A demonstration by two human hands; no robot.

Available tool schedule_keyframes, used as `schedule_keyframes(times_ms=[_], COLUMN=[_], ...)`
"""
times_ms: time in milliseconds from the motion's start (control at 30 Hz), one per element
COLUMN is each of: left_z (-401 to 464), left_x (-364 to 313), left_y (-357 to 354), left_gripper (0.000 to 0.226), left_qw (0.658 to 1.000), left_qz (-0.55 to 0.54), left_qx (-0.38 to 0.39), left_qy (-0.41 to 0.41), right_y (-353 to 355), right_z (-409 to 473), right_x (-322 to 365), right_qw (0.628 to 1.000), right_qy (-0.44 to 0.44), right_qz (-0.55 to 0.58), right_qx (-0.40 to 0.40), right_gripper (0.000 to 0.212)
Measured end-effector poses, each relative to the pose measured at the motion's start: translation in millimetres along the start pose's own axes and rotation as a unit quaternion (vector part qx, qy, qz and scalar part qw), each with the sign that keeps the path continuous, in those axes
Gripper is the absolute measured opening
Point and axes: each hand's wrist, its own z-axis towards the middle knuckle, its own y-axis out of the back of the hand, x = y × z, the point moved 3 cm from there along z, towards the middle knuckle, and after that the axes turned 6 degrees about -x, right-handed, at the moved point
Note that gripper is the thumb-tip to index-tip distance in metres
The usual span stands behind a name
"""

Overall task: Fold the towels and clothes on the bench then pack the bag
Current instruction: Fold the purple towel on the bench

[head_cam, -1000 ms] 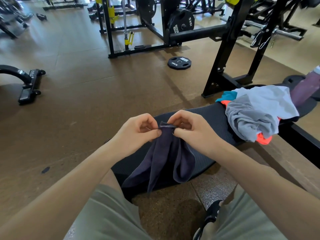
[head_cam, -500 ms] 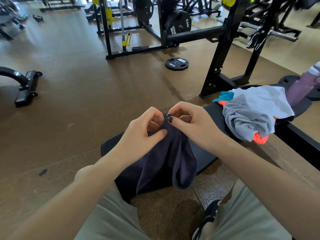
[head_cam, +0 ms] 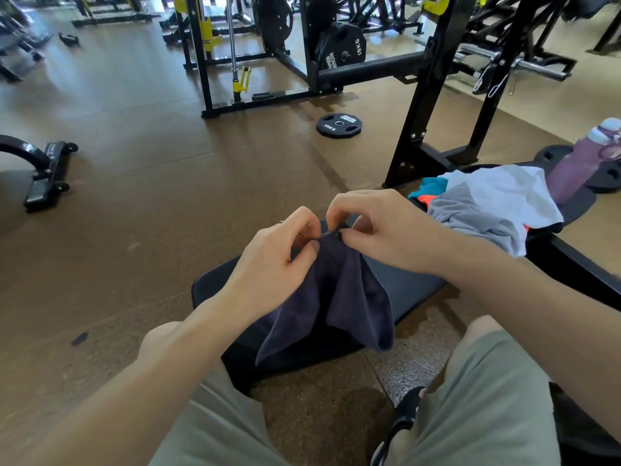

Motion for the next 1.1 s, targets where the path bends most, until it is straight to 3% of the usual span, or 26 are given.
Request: schedule_keyframes(times_ms=[267, 467, 700, 1000, 1100], left_z=[3, 0, -5, -35, -44], left_x=[-4, -3, 6, 32, 53], left_y=[-1, -5, -9, -42, -50], left_gripper=[0.017, 0.018, 0.018, 0.009, 0.023], left_qw=[1.000, 1.000, 1.000, 0.990, 0.974], left_qz=[-0.024, -0.010, -0.004, 0.126, 0.205], left_qx=[0.003, 0.015, 0.025, 0.064, 0.085], left_qy=[0.006, -0.009, -0.005, -0.020, -0.050], right_y=[2, 2, 6, 19, 27], right_z=[-1, -1, 1, 8, 10], right_x=[-2, -5, -6, -2, -5], right_qw=[0.994, 0.994, 0.997, 0.997, 0.997], right_qy=[0.039, 0.009, -0.026, -0.025, -0.019], right_qz=[-0.087, -0.081, -0.050, -0.051, -0.074], right_qx=[0.061, 0.077, 0.050, 0.043, 0.006], right_gripper=[0.018, 0.026, 0.016, 0.018, 0.020])
